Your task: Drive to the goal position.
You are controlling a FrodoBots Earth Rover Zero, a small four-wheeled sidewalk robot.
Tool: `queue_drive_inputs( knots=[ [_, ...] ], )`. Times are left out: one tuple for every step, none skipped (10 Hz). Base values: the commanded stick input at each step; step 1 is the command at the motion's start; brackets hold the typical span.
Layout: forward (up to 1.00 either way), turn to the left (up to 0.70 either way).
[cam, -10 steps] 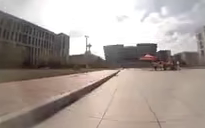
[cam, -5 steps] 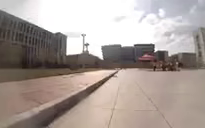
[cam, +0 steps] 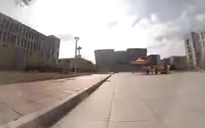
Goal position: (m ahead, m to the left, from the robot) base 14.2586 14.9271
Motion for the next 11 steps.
queue_drive_inputs(
  knots=[
    [1.00, -0.38],
    [1.00, -0.37],
    [1.00, -0.03],
    [1.00, 0.00],
    [1.00, 0.00],
    [1.00, 0.00],
    [1.00, -0.01],
    [1.00, -0.10],
    [1.00, -0.30],
    [1.00, -0.38],
    [1.00, -0.38]
  ],
)
